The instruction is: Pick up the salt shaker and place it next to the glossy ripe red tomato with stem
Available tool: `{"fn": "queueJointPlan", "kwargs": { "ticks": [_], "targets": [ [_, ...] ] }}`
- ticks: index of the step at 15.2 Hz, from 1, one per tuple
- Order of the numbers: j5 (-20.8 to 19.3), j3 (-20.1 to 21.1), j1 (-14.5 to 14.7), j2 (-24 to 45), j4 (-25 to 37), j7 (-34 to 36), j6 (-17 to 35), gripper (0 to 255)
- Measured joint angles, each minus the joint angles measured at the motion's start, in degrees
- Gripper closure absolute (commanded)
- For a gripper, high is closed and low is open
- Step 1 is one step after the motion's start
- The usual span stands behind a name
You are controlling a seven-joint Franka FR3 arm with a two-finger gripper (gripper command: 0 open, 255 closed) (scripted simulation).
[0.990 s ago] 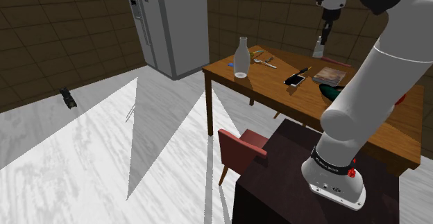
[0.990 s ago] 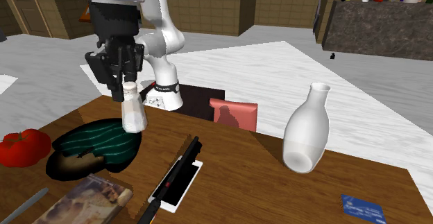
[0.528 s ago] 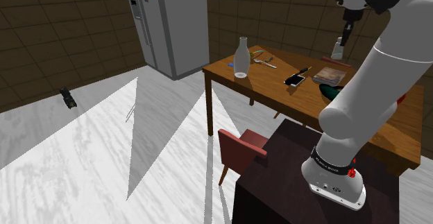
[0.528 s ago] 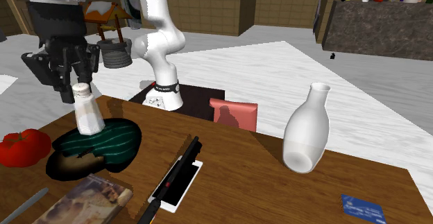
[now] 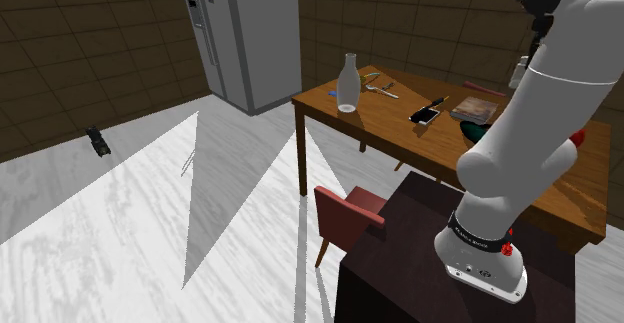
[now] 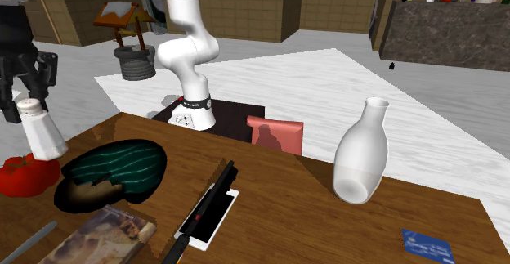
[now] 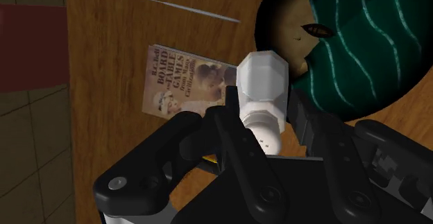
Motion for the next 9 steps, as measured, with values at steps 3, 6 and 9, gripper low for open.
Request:
{"fn": "queueJointPlan", "kwargs": {
  "ticks": [3,6,9],
  "targets": [
    [4.98,-2.26,-3.34,4.77,3.23,-6.74,-0.36,255],
    [10.47,-3.3,-8.29,10.15,7.35,-13.46,-1.5,255],
    [15.0,-3.31,-13.85,14.5,10.98,-19.38,-2.75,255]
  ]
}}
